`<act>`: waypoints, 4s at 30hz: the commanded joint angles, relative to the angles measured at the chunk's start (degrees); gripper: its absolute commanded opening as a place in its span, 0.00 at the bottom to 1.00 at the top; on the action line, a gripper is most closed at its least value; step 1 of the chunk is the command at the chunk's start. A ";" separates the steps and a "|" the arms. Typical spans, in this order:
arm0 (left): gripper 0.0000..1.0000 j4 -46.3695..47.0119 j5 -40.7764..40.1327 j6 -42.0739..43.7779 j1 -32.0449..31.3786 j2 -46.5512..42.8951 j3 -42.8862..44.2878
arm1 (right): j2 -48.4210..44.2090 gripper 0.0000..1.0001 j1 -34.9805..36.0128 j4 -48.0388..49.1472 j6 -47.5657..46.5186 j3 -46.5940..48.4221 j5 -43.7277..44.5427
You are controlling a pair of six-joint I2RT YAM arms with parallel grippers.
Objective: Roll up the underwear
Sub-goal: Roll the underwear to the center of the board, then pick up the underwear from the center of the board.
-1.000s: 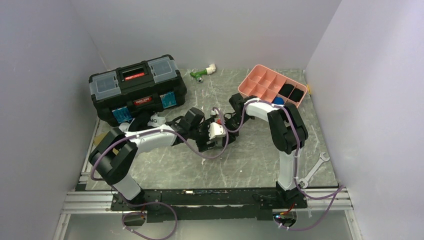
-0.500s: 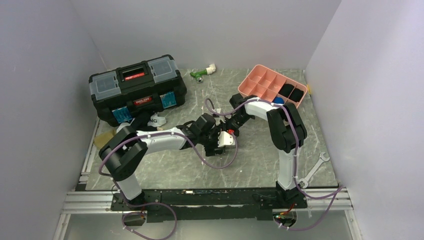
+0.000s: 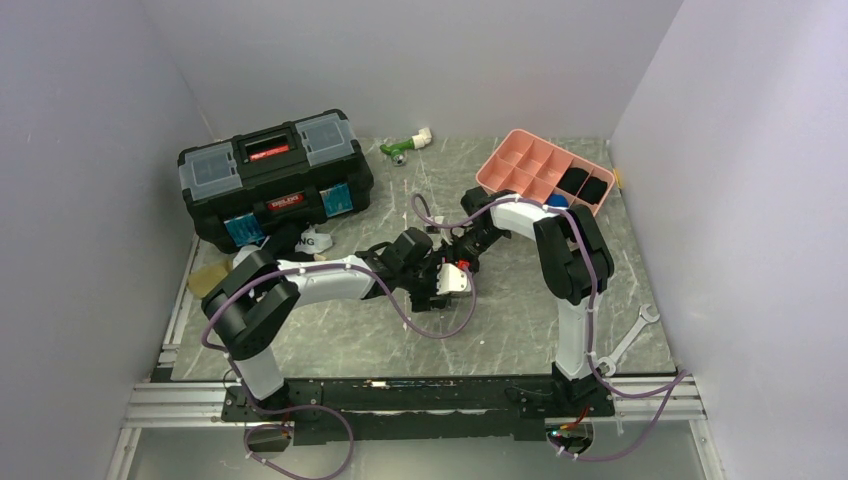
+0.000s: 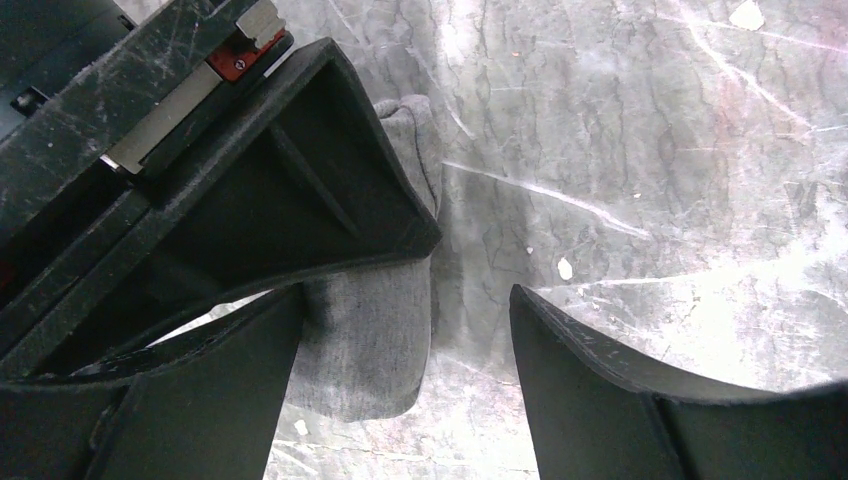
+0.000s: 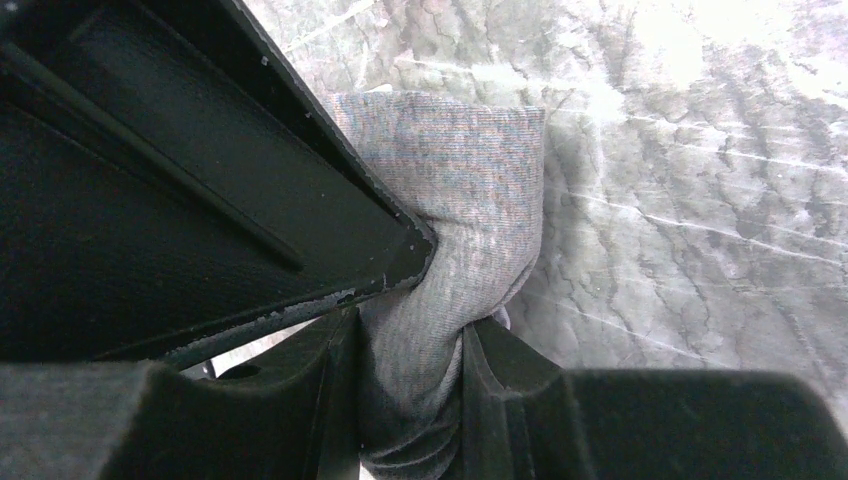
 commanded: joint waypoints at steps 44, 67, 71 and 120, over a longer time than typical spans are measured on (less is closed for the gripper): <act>0.80 12.96 -4.69 1.98 0.38 0.14 -2.94 | 4.85 0.00 1.77 -5.66 -3.90 -1.93 5.12; 0.80 10.79 -0.27 3.20 0.47 2.19 -1.89 | 4.76 0.00 1.76 -5.86 -3.77 -1.59 4.61; 0.80 12.21 -0.49 2.22 0.45 3.84 -1.37 | 5.04 0.00 1.81 -6.55 -4.48 -1.36 3.95; 0.00 1.63 -5.31 10.06 -1.09 8.53 -0.60 | 7.37 0.13 -2.99 -11.62 -6.08 3.25 -4.23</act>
